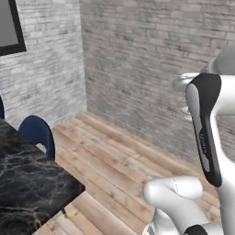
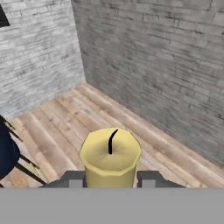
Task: Get the candle and the wine from the cabinet and move them to the dining counter.
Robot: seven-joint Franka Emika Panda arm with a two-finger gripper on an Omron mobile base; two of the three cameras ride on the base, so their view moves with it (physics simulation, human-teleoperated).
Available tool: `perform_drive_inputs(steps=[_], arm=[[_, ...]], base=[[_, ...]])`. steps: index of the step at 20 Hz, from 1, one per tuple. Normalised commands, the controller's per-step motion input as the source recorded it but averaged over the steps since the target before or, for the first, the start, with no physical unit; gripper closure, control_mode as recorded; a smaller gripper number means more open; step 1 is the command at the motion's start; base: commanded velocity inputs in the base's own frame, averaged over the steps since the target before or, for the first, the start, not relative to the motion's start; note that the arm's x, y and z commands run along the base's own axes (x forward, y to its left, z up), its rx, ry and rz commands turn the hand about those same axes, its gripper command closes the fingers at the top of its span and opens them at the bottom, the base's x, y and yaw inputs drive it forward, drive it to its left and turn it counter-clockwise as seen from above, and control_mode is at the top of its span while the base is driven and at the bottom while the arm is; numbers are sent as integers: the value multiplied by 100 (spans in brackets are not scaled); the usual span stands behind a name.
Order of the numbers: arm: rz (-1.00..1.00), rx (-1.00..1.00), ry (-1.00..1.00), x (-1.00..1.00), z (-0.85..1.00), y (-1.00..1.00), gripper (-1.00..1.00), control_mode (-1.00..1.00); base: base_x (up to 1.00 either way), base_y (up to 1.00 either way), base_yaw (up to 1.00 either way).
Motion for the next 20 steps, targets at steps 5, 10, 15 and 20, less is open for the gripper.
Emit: perform_drive_inputs(steps=[5,10,15,20], arm=[[0,0,0,0,0,0,100,100],[0,0,0,0,0,0,100,100],[0,0,0,0,0,0,100,100],[0,0,0,0,0,0,100,100]], base=[[55,-95,55],[49,-90,58],[45,-65,72],[51,-57,77]])
